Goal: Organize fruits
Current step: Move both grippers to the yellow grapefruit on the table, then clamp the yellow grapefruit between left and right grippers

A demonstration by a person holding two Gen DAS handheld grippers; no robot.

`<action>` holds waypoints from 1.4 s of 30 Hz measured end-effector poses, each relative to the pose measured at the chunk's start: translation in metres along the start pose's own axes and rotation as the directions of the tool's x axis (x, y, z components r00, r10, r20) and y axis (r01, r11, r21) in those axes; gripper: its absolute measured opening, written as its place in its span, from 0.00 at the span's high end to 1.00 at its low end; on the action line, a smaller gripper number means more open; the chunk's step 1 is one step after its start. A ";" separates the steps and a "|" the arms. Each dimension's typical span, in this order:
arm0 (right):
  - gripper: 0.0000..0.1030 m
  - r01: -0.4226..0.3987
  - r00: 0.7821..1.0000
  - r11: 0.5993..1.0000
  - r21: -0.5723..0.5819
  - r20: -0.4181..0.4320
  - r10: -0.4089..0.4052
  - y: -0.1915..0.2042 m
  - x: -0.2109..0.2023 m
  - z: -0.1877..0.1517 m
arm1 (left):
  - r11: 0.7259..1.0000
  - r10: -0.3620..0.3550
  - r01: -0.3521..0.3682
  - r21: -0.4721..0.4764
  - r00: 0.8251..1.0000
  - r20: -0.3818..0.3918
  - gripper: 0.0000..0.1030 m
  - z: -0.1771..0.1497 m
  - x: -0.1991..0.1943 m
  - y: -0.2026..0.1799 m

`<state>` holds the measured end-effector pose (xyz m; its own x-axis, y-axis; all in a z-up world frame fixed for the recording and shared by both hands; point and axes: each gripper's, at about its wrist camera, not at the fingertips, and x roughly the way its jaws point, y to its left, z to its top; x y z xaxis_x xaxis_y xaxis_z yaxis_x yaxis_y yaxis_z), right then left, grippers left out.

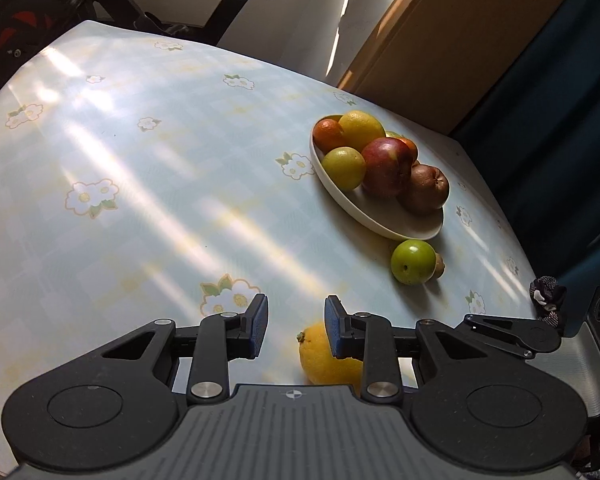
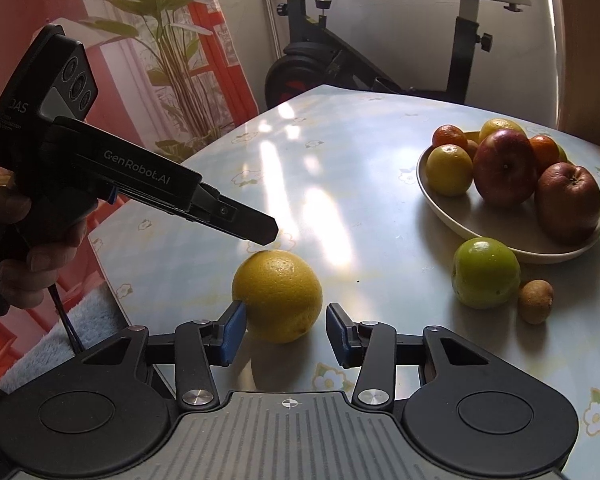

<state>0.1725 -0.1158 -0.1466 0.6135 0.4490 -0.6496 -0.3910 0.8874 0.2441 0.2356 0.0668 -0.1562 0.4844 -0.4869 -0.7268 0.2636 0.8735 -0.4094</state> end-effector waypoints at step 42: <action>0.55 -0.003 0.999 1.000 -0.027 -0.035 0.002 0.003 0.012 -0.003 | 0.969 -0.162 0.139 -0.206 0.982 -0.100 0.56 0.004 0.040 0.013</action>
<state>0.1768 -0.1079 -0.1560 0.5883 0.4465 -0.6742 -0.4113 0.8830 0.2260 0.2610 0.0586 -0.1882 0.3495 -0.6199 -0.7026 0.1509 0.7773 -0.6107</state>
